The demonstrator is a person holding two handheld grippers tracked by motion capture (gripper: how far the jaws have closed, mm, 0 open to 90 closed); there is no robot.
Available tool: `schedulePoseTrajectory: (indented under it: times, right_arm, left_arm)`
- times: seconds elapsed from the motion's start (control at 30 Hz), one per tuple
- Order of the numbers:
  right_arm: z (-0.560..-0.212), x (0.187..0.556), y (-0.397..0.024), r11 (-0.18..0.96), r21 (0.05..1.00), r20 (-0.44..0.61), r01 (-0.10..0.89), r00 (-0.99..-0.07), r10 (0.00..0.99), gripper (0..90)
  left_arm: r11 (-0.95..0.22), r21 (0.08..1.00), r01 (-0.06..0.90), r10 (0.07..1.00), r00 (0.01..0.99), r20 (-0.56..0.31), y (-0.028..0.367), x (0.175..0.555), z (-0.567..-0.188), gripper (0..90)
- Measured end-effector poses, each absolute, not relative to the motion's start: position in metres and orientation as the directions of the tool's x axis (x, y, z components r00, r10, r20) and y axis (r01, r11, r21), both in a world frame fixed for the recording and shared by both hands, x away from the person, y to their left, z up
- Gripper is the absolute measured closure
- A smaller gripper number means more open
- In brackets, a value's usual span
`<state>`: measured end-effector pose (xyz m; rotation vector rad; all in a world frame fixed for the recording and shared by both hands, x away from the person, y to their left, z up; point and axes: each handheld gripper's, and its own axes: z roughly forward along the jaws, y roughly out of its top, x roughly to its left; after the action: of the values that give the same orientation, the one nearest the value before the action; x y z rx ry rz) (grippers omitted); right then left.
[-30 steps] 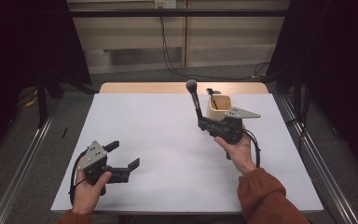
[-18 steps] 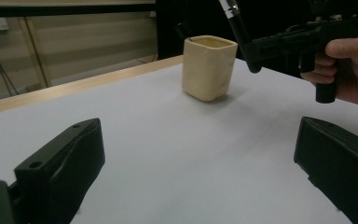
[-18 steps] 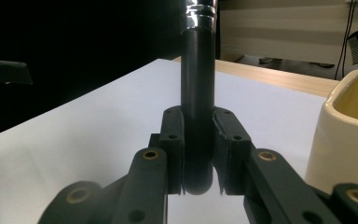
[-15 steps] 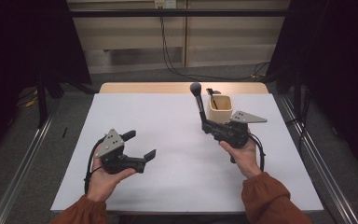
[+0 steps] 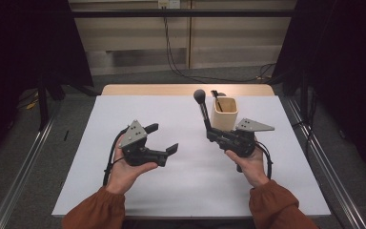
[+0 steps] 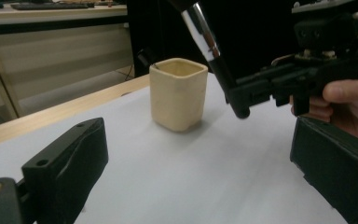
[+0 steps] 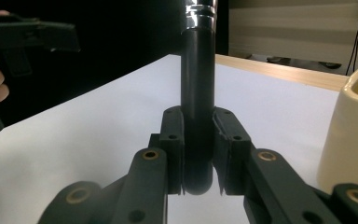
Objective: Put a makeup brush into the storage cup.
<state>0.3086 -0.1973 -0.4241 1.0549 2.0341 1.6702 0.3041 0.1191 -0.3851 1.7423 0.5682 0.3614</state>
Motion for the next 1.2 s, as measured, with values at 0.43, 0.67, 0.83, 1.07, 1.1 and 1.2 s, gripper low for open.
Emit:
schedulePoseTrajectory:
  times: [0.43,0.67,0.83,1.07,1.1,1.2]
  right_arm:
    - [-0.428,0.302,-0.186,0.057,0.938,0.219,0.342,-0.712,0.668,75.7]
    - [-0.427,0.301,-0.185,0.057,0.941,0.214,0.334,-0.717,0.664,75.7]
    - [-0.428,0.3,-0.184,0.064,0.94,0.213,0.335,-0.723,0.657,75.7]
    - [-0.427,0.299,-0.182,0.067,0.941,0.21,0.331,-0.73,0.651,75.7]
    - [-0.427,0.299,-0.182,0.068,0.941,0.21,0.331,-0.73,0.651,75.7]
    - [-0.428,0.298,-0.181,0.071,0.94,0.21,0.333,-0.732,0.648,75.7]
  left_arm:
    - [-0.143,0.97,0.196,0.532,0.842,-0.091,0.093,0.318,-0.382,15.4]
    - [-0.142,0.966,0.218,0.507,0.854,-0.118,0.08,0.326,-0.385,19.7]
    - [-0.136,0.963,0.232,0.497,0.857,-0.136,0.069,0.332,-0.385,25.5]
    - [-0.115,0.963,0.245,0.494,0.855,-0.158,0.062,0.337,-0.385,33.4]
    - [-0.107,0.962,0.251,0.493,0.854,-0.168,0.063,0.338,-0.385,34.8]
    - [-0.096,0.958,0.269,0.495,0.848,-0.189,0.064,0.341,-0.386,40.7]
